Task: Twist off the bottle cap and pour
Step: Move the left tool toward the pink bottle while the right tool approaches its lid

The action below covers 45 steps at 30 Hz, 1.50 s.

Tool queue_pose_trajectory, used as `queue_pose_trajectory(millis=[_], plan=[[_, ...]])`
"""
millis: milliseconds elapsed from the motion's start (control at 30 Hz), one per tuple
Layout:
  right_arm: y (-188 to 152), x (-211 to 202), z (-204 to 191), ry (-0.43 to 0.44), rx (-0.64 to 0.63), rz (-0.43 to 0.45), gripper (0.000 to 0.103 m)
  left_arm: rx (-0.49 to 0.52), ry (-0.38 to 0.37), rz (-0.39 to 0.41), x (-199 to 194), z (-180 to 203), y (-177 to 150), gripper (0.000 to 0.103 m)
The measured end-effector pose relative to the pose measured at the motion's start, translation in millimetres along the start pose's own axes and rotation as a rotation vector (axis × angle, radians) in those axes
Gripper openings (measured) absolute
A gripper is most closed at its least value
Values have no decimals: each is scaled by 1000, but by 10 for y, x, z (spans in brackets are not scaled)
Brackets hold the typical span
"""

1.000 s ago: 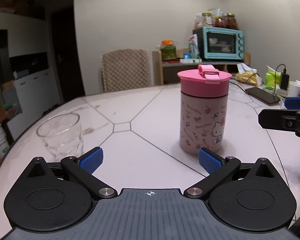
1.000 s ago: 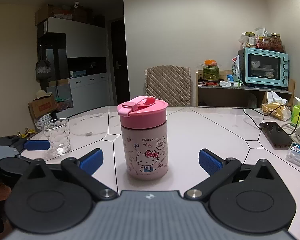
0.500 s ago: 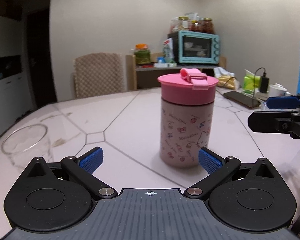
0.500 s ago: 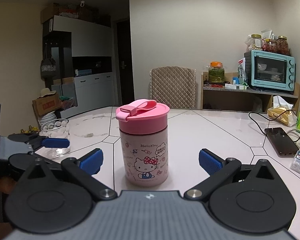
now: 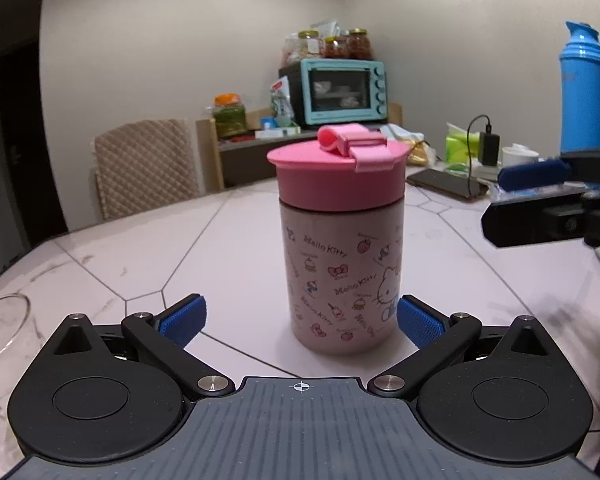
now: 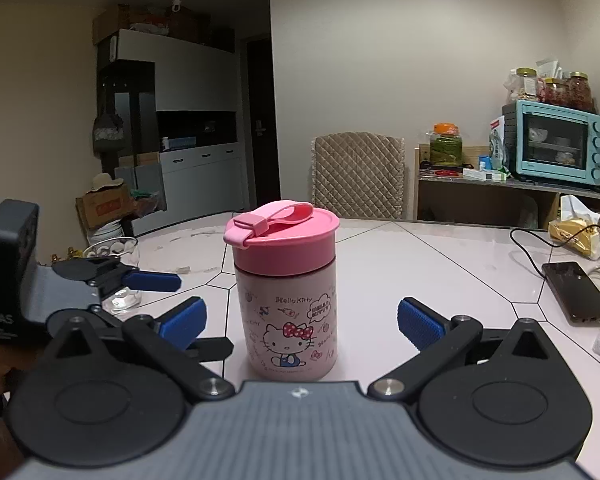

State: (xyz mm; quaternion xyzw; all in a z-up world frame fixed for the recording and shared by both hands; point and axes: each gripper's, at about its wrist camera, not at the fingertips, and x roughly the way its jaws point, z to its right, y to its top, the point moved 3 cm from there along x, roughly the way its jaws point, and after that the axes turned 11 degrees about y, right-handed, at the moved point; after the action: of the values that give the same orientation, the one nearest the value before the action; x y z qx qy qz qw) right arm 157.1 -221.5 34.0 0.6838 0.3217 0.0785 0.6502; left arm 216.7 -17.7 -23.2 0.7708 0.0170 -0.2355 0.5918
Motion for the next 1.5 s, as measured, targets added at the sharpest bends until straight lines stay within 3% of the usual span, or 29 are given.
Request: queue_pose_trajectory(millis=[400, 533, 1167, 1500], plan=[[46, 17, 69, -6, -11, 1, 103, 4, -85, -1, 203, 10, -15, 103], [60, 18, 73, -2, -20, 2, 103, 52, -108, 86, 203, 54, -20, 103], [194, 165, 124, 40, -61, 10, 103, 64, -224, 17, 492, 83, 62, 103], [206, 209, 137, 58, -76, 2, 103, 35, -297, 75, 560, 1, 111, 103]])
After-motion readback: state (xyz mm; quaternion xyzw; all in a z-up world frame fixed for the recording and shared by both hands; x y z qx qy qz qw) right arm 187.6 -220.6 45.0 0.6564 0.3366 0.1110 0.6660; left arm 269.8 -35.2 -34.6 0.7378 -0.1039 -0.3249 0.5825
